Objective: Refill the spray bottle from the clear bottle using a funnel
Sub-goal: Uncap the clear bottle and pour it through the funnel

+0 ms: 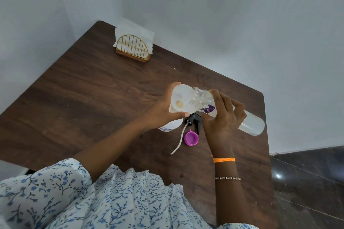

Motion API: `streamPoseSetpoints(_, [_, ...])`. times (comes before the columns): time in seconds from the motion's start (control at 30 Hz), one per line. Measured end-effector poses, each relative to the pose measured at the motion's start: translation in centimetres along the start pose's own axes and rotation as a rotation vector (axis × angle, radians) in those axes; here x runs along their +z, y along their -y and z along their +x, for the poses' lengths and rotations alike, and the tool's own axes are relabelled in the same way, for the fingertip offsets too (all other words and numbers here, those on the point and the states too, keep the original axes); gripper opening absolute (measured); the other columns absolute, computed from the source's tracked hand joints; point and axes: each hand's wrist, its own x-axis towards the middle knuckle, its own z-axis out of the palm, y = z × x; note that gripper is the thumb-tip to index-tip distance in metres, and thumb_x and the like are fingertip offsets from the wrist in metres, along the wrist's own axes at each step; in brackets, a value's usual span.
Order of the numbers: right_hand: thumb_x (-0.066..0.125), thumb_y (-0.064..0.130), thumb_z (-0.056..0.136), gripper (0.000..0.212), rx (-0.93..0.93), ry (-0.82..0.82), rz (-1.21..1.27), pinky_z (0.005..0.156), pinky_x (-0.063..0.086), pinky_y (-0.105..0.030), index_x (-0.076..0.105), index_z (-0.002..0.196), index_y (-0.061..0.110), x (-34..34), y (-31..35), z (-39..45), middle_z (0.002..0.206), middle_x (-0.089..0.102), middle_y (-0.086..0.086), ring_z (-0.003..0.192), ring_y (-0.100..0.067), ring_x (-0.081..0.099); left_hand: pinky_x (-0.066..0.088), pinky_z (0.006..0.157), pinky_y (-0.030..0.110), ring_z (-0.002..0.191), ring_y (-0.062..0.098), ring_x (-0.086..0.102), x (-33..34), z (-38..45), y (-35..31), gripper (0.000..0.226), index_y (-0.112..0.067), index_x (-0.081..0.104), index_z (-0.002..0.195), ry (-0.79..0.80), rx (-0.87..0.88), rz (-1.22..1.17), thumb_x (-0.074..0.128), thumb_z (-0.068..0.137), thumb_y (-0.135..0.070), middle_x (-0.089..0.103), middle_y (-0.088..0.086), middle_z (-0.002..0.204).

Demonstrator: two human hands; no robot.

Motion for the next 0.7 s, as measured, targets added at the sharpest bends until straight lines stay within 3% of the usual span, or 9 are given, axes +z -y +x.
streamPoseSetpoints(0.7, [0.082,0.006,0.057,0.061,-0.001,-0.011,-0.014,0.082,0.037,-0.039,0.063,0.113,0.016,-0.05,0.05,-0.12,0.113,0.066,-0.003,0.104,-0.021,0.038,0.028,0.070,-0.009,0.115,0.000,0.027,0.01,0.05,0.03,0.088,-0.027,0.010,0.140,-0.002,-0.003,0.013,0.073,0.078,-0.023,0.024,-0.005,0.145])
